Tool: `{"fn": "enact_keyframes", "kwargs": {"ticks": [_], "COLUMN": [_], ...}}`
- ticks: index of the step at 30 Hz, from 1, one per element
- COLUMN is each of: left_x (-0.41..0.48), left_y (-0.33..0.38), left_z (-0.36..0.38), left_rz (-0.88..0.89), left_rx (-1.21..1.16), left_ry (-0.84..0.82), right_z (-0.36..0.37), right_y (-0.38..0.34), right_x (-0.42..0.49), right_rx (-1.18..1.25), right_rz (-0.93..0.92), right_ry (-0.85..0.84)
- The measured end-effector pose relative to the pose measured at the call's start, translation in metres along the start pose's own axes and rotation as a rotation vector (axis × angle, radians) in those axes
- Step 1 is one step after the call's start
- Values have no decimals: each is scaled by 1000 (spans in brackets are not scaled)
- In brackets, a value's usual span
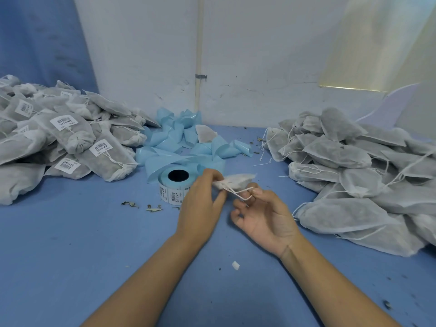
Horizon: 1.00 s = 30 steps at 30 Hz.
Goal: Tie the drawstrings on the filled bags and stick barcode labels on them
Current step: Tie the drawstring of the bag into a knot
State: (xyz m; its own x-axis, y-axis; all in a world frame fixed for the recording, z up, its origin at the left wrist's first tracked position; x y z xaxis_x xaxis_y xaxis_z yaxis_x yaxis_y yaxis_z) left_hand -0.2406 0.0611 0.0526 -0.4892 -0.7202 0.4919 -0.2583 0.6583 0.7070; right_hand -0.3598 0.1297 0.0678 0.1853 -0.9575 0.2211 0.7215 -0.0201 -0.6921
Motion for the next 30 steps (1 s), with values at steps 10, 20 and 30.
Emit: {"fn": "enact_keyframes", "kwargs": {"ticks": [10,20,30], "left_x": [13,16,11], "left_y": [23,22,17], "left_z": [-14,-12,-7], "left_rz": [-206,-439,-295], "left_rx": [-663,-1317,-1593], "left_ry": [271,102,87], "right_z": [-3,-5,-7], "right_y": [3,12,14], "right_x": [4,6,9], "right_rx": [-245,-453,-350], "right_rz": [-92,-165,-141], "right_ry": [246,477,480]}}
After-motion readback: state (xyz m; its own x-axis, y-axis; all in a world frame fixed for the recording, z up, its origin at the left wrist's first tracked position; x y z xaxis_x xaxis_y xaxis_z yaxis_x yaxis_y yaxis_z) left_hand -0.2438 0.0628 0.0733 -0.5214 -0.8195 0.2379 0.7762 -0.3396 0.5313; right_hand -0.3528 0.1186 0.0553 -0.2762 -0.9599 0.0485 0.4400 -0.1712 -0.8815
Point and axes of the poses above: each hand's wrist, its own x-axis towards the middle knuckle, its own z-axis out of the palm, y = z × x, the point moved 1 cm from there along x, towards the middle knuckle, and after that the axes turned 14 degrees about -y, right-handed, at the moved point
